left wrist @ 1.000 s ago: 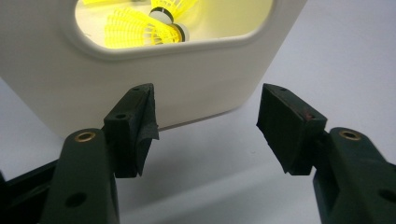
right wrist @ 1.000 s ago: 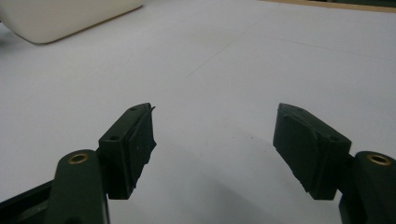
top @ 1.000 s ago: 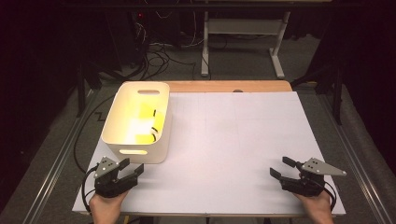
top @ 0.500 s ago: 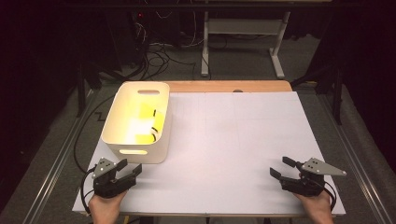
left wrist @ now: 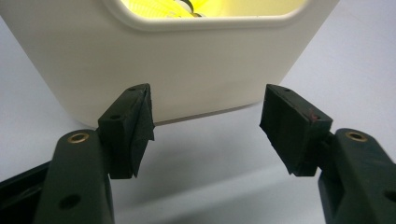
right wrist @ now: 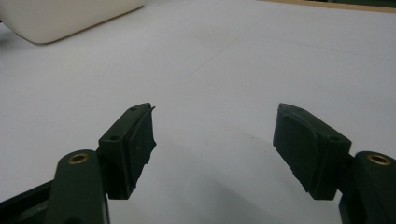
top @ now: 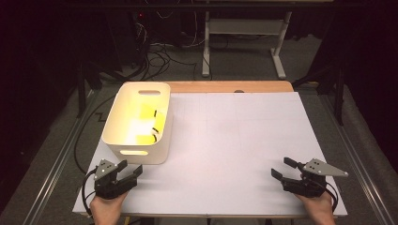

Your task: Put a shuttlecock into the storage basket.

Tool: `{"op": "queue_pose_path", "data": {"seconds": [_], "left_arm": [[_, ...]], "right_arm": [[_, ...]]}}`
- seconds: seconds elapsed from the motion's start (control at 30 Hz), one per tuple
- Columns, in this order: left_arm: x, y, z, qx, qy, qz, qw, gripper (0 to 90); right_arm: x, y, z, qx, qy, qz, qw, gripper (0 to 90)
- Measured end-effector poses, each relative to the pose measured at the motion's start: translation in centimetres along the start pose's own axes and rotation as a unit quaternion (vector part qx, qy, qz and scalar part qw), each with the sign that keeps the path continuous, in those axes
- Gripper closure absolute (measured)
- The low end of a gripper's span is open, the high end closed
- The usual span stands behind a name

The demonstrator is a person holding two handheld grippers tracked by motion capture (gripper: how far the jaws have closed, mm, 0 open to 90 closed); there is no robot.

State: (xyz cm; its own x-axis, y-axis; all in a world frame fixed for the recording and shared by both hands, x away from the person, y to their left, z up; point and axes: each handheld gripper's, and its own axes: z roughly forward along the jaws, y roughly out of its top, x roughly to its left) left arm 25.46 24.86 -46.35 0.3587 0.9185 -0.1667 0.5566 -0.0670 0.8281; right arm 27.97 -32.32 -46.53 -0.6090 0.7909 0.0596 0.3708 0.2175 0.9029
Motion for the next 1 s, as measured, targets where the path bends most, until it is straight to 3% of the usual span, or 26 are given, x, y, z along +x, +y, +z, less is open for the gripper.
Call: {"op": "queue_pose_path", "data": {"seconds": [0.57, 1.0], "left_arm": [[0.07, -0.26, -0.05, -0.003, -0.004, -0.01, 0.9999, 34.4], [-0.13, -0.18, 0.13, 0.0, -0.011, -0.006, 0.9999, 34.1]], "right_arm": [[-0.04, -0.02, 0.03, 0.001, 0.001, 0.0, 1.0, 29.4], [-0.1, -0.03, 0.07, 0.002, 0.001, 0.0, 1.0, 29.5]]}}
